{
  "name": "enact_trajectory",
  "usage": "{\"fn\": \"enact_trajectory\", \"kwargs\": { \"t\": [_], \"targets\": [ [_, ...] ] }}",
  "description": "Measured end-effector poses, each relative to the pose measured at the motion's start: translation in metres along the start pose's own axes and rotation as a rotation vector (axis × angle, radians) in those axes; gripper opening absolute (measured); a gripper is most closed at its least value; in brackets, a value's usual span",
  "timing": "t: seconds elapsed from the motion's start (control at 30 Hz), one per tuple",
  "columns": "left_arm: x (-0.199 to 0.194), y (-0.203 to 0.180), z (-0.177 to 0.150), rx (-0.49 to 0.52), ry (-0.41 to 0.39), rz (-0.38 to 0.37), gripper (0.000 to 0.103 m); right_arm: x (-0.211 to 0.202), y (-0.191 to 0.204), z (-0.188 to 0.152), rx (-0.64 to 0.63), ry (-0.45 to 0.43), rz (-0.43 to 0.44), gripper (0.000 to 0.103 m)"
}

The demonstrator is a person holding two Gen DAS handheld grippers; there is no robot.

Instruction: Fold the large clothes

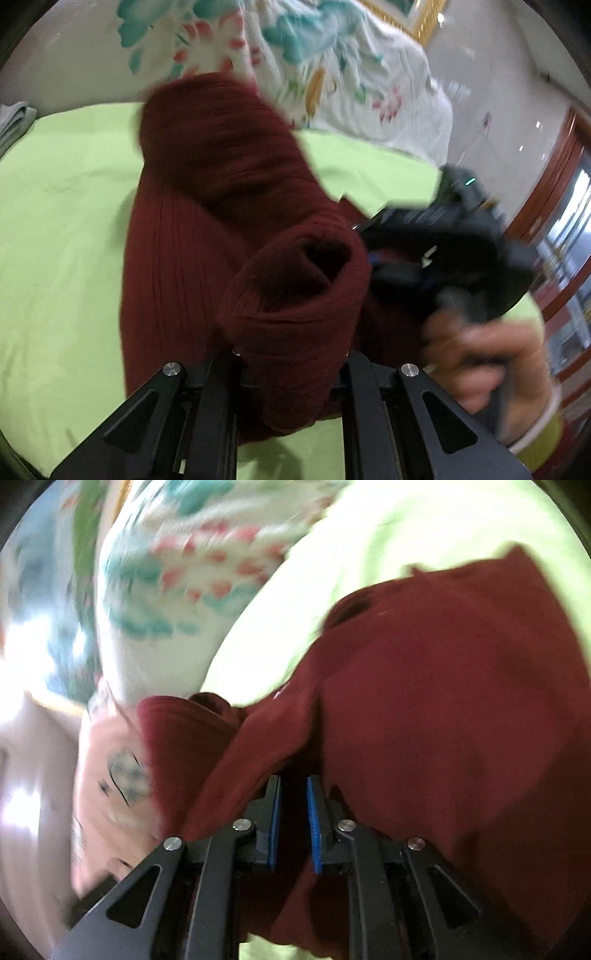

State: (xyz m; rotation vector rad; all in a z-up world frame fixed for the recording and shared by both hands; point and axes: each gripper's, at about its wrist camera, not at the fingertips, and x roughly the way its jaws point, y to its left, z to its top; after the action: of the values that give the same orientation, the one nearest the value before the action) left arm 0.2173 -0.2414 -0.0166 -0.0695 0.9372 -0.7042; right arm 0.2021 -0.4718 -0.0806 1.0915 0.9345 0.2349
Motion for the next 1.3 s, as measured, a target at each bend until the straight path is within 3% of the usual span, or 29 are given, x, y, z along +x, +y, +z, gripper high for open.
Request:
{"fn": "enact_trajectory", "kwargs": {
  "t": [0.13, 0.17, 0.27, 0.43, 0.6, 0.67, 0.9, 1.03, 1.2, 1.3],
  "targets": [
    [0.002, -0.001, 0.000, 0.002, -0.004, 0.013, 0.010, -0.015, -0.020, -0.001, 0.146, -0.030, 0.202, 0.047],
    [0.001, -0.003, 0.000, 0.009, -0.007, 0.019, 0.010, -0.015, -0.019, -0.001, 0.138, -0.030, 0.209, 0.055],
    [-0.003, -0.002, 0.001, -0.010, -0.018, 0.008, 0.010, -0.004, 0.005, -0.001, 0.058, 0.009, 0.152, 0.067],
    [-0.022, 0.007, -0.002, -0.060, -0.049, -0.034, 0.010, 0.026, 0.040, -0.002, -0.048, 0.108, 0.135, 0.070],
    [-0.019, 0.001, -0.005, -0.006, -0.030, 0.004, 0.010, 0.059, 0.045, 0.016, -0.086, 0.126, 0.041, 0.067],
    [-0.014, -0.005, -0.004, 0.001, -0.024, 0.013, 0.010, 0.067, 0.046, 0.022, -0.116, 0.141, 0.010, 0.023],
    [-0.015, -0.049, 0.008, 0.078, -0.036, -0.019, 0.011, 0.001, 0.061, 0.031, -0.280, 0.026, 0.026, 0.022],
    [0.011, -0.085, 0.003, 0.118, 0.010, -0.047, 0.011, -0.032, 0.040, 0.036, -0.303, -0.026, -0.060, 0.022],
    [0.042, -0.108, -0.011, 0.130, 0.075, -0.060, 0.011, -0.045, -0.007, 0.043, -0.252, -0.011, -0.157, 0.022],
    [0.046, -0.111, -0.014, 0.145, 0.078, -0.045, 0.011, -0.044, -0.009, 0.043, -0.276, -0.001, -0.166, 0.022]
  ]
}}
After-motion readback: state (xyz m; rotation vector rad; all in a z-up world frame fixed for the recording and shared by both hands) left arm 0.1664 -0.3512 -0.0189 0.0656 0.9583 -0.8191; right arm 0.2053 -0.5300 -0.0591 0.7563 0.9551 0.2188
